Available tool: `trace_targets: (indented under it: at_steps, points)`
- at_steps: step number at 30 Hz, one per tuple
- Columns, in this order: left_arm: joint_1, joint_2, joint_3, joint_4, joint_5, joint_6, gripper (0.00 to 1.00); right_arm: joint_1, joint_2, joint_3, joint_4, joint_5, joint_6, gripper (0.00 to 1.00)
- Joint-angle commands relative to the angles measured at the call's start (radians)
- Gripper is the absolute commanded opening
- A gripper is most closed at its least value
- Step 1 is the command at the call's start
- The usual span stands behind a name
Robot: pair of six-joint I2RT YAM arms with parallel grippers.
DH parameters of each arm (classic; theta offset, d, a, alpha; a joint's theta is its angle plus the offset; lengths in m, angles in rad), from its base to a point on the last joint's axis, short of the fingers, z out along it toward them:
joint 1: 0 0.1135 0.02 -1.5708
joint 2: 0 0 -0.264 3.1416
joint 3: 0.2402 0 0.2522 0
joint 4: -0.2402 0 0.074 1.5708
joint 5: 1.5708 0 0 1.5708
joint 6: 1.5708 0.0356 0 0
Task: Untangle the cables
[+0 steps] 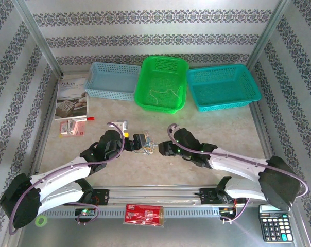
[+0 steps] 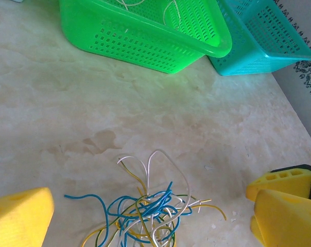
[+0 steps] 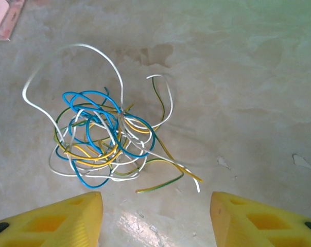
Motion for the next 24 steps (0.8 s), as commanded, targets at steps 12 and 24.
trace_targets:
  at_steps: [12,24]
  points:
    - [-0.008,-0.006,0.009,0.032,-0.003,-0.013,1.0,0.06,0.177,0.162,-0.109,0.147,-0.127,0.52]
    - [-0.008,-0.011,0.003,0.036,-0.011,-0.009,1.0,0.063,0.211,0.162,-0.132,0.196,-0.138,0.32]
